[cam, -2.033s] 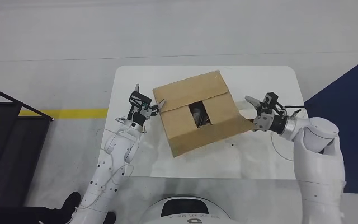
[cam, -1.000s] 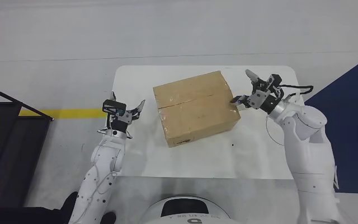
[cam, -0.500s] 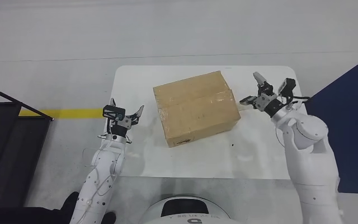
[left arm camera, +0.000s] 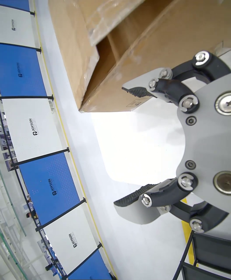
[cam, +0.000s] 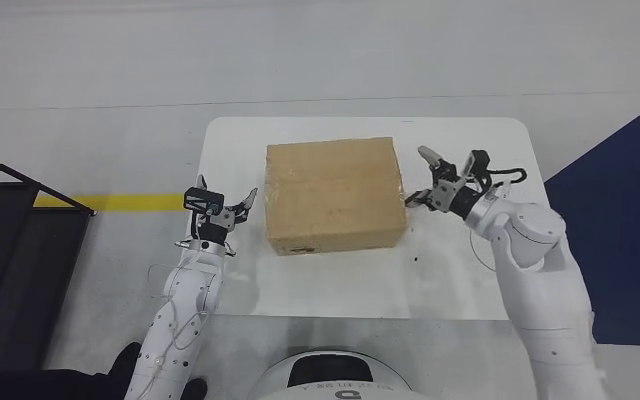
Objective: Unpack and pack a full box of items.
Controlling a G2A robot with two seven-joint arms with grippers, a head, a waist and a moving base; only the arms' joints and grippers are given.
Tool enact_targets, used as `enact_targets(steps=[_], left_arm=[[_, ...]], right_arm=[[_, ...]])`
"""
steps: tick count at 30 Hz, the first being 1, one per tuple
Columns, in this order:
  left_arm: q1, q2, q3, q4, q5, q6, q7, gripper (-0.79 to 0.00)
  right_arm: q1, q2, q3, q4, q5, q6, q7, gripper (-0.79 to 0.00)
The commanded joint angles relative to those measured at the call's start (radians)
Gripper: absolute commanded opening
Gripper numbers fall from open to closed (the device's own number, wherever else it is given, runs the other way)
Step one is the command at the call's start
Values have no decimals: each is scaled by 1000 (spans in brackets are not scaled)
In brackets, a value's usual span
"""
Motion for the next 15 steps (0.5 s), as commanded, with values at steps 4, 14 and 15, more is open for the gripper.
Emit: enact_targets(steps=[4, 14, 15], left_arm=[[0, 0, 0, 0, 0, 0, 0, 0], [0, 0, 0, 0, 0, 0, 0, 0], [0, 0, 0, 0, 0, 0, 0, 0]], right_arm=[[-40, 2, -6, -63, 24, 15, 4, 0], [-10, 3, -68, -67, 1, 43, -40, 0], [-12, 3, -57, -75, -5, 35, -65, 0]])
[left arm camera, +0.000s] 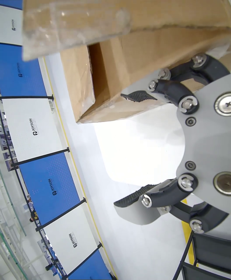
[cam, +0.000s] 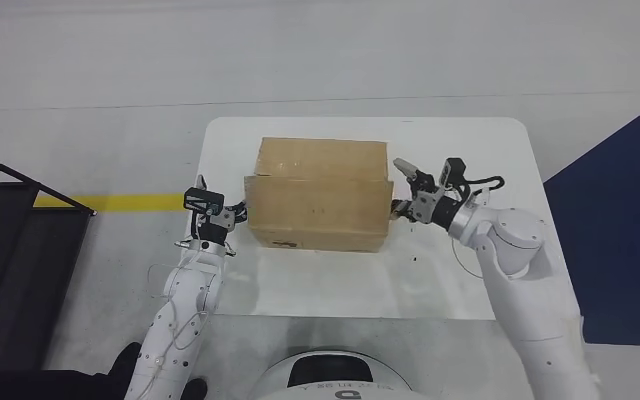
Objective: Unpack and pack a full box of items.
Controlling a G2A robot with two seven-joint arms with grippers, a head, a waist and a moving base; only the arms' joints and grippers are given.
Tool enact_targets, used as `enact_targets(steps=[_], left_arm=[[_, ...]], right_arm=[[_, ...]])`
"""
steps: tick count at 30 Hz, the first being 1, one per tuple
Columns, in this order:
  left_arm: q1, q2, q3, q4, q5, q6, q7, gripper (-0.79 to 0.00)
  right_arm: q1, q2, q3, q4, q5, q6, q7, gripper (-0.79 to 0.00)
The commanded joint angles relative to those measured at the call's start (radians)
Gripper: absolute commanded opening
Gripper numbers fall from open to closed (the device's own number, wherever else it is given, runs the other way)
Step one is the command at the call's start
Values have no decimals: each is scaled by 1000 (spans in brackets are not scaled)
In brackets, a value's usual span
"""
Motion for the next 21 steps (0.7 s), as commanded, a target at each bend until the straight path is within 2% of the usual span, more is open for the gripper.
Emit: enact_targets(steps=[1, 3, 5, 9, 10, 13, 15, 19, 21], left_arm=[[0, 0, 0, 0, 0, 0, 0, 0], [0, 0, 0, 0, 0, 0, 0, 0], [-1, -1, -20, -14, 60, 123, 5, 0], [46, -5, -56, -125, -59, 161, 86, 0], [63, -3, -59, -154, -70, 127, 105, 0], [91, 5, -71, -218, -177, -81, 124, 0], [86, 10, -88, -238, -195, -146, 95, 0], [-1, 10, -46, -199, -176, -178, 12, 0], [-65, 6, -10, -142, -138, -144, -46, 0]], right_arm=[[-4, 1, 26, -19, -12, -17, -50, 0], [-21, 3, 60, -48, -15, -38, -99, 0], [-46, 3, 93, -83, -22, -63, -151, 0], [-86, 3, 132, -123, -10, -107, -194, 0], [-92, 3, 137, -127, -11, -118, -199, 0], [-100, 3, 142, -129, -4, -136, -202, 0], [-100, 3, 143, -129, -3, -142, -202, 0], [-95, 4, 140, -130, -10, -153, -201, 0], [-94, 5, 140, -135, -14, -155, -197, 0]])
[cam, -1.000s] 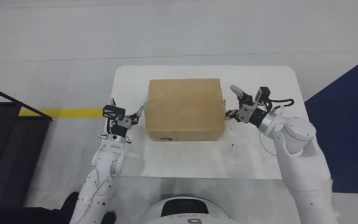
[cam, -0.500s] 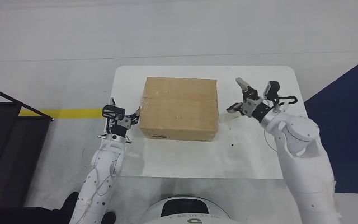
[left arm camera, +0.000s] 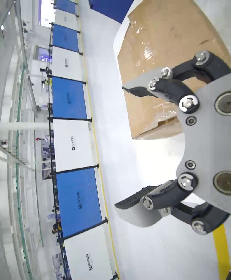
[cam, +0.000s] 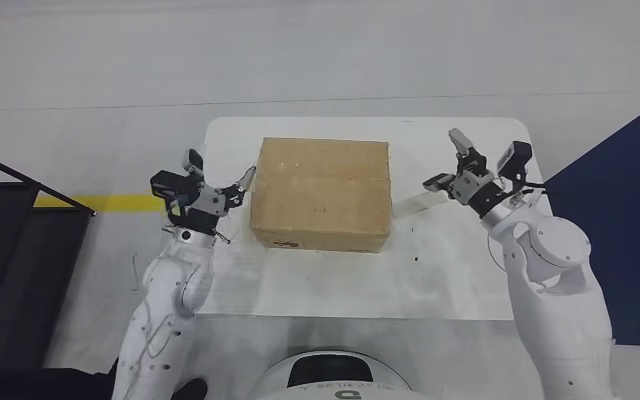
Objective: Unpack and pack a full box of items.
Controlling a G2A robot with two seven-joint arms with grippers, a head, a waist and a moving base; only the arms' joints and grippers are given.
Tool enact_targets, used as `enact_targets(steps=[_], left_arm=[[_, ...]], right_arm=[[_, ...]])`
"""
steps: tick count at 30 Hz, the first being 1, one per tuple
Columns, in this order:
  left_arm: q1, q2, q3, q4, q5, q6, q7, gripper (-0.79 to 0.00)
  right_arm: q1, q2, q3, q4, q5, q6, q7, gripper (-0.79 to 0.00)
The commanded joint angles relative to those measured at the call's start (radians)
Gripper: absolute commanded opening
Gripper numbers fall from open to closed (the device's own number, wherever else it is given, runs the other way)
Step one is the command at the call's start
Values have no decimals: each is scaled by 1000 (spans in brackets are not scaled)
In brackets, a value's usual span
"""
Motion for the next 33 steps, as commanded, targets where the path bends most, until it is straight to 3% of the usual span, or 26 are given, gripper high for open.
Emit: enact_targets(steps=[1, 6, 12, 17, 23, 26, 30, 33], left_arm=[[-68, -5, 43, 61, 31, 35, -60, 0], [-166, -16, 114, 186, 78, 105, -124, 0], [-237, -25, 166, 290, 101, 121, -181, 0], [-266, -30, 201, 328, 141, 153, -215, 0], [-259, -35, 227, 308, 149, 174, -230, 0], [-245, -36, 229, 282, 145, 186, -237, 0], [-236, -36, 231, 269, 142, 191, -240, 0], [-236, -36, 231, 269, 142, 191, -240, 0]], right_arm=[[-1, 1, 1, -6, -6, -2, 5, 0], [-16, 6, 11, -15, -15, -14, 67, 0], [-17, 8, 14, -13, -19, -12, 88, 0], [-17, 8, 14, -13, -19, -12, 88, 0], [-16, 8, 13, -15, -21, -17, 86, 0], [-20, 14, -3, -30, -176, -106, 67, 0], [-50, 16, -22, -39, -418, -240, -80, 0], [-58, 15, -24, -30, -450, -253, -113, 0]])
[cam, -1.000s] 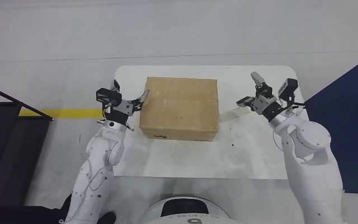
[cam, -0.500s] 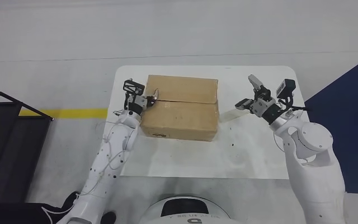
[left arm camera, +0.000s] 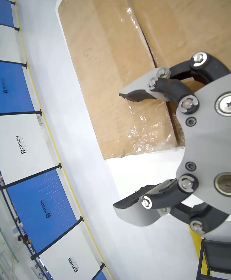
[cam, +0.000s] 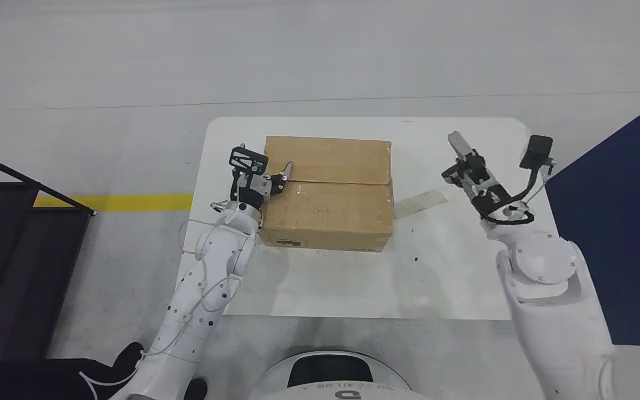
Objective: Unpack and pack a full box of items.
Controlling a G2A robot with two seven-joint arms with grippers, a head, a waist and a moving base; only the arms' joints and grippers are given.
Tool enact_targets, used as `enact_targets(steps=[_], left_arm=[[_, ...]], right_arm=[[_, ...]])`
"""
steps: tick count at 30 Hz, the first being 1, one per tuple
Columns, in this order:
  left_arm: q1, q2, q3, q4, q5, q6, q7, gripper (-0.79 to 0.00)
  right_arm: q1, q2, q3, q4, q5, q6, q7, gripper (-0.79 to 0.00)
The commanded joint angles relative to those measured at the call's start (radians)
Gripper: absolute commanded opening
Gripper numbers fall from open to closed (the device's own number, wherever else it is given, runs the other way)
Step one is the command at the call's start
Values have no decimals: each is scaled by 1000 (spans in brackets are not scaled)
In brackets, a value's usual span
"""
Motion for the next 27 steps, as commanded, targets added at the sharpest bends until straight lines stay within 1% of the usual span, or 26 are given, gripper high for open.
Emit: enact_targets(steps=[1, 8, 9, 11, 12, 15, 17, 21, 24, 27], left_arm=[[0, 0, 0, 0, 0, 0, 0, 0], [0, 0, 0, 0, 0, 0, 0, 0], [0, 0, 0, 0, 0, 0, 0, 0], [0, 0, 0, 0, 0, 0, 0, 0], [0, 0, 0, 0, 0, 0, 0, 0], [0, 0, 0, 0, 0, 0, 0, 0], [0, 0, 0, 0, 0, 0, 0, 0], [0, 0, 0, 0, 0, 0, 0, 0], [0, 0, 0, 0, 0, 0, 0, 0], [0, 0, 0, 0, 0, 0, 0, 0]], right_arm=[[1, 0, 0, 0, 8, 3, 11, 0], [1, 0, 0, 0, 8, 3, 11, 0], [0, 1, -3, 2, -23, 4, 12, 0], [-2, 9, -38, 13, -204, 17, 40, 0], [-6, 13, -53, 17, -275, 7, 81, 0], [-33, 26, -54, 24, -423, -44, 180, 0], [-58, 33, -45, 29, -495, -75, 221, 0], [-84, 37, -69, 43, -607, -91, 239, 0], [-69, 36, -123, 75, -689, -97, 256, 0], [-36, 32, -177, 125, -732, -95, 262, 0]])
